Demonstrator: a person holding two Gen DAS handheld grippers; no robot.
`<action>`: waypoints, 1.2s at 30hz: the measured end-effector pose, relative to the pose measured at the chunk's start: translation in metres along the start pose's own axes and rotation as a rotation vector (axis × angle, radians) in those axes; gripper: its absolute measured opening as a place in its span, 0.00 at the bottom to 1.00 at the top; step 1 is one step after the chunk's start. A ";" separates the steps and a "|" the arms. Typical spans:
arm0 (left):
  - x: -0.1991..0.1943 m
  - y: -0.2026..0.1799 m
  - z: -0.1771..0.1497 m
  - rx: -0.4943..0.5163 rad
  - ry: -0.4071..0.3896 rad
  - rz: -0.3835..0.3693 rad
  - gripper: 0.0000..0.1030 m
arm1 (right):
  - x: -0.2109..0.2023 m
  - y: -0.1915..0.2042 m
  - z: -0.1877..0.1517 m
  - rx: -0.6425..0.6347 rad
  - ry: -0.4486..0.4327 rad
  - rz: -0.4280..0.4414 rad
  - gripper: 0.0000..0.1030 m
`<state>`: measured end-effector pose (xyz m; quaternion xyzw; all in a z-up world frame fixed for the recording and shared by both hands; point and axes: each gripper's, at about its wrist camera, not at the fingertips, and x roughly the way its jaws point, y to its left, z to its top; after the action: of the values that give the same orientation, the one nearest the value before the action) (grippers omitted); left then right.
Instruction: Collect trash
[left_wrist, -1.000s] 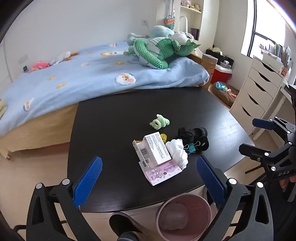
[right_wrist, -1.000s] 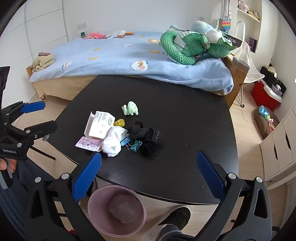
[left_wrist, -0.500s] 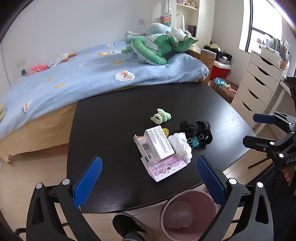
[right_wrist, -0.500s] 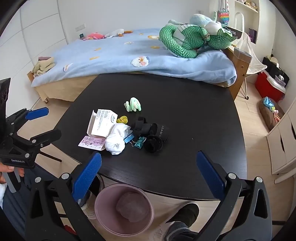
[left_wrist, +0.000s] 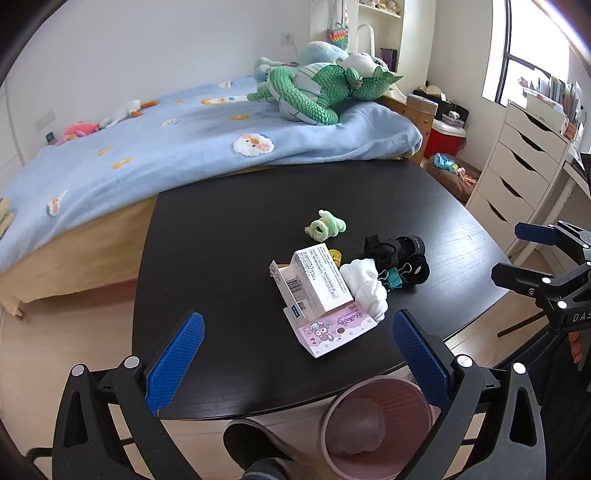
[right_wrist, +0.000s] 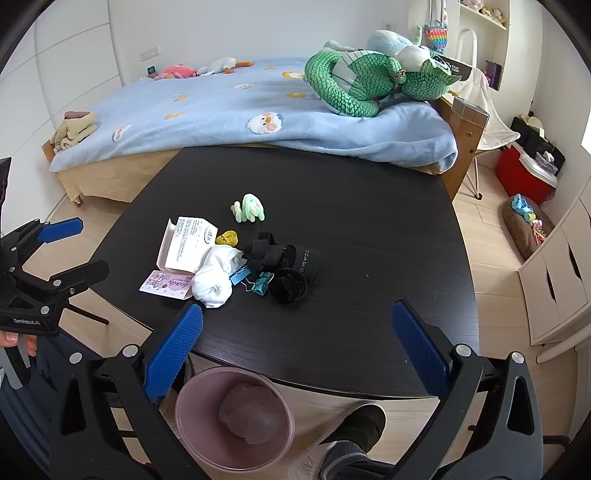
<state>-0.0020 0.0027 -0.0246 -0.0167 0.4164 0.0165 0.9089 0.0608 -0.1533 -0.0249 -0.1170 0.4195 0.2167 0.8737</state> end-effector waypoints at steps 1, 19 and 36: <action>0.000 0.000 0.000 0.002 0.000 0.001 0.95 | 0.000 0.000 0.000 0.000 0.000 -0.001 0.97; 0.002 0.000 -0.001 -0.004 -0.003 0.010 0.95 | 0.004 0.003 0.000 0.000 0.011 0.005 0.97; 0.000 -0.001 -0.001 -0.002 -0.014 0.008 0.95 | 0.008 0.003 -0.002 0.001 0.015 0.007 0.97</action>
<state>-0.0024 0.0020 -0.0252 -0.0158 0.4102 0.0208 0.9116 0.0618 -0.1492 -0.0324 -0.1168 0.4267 0.2186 0.8698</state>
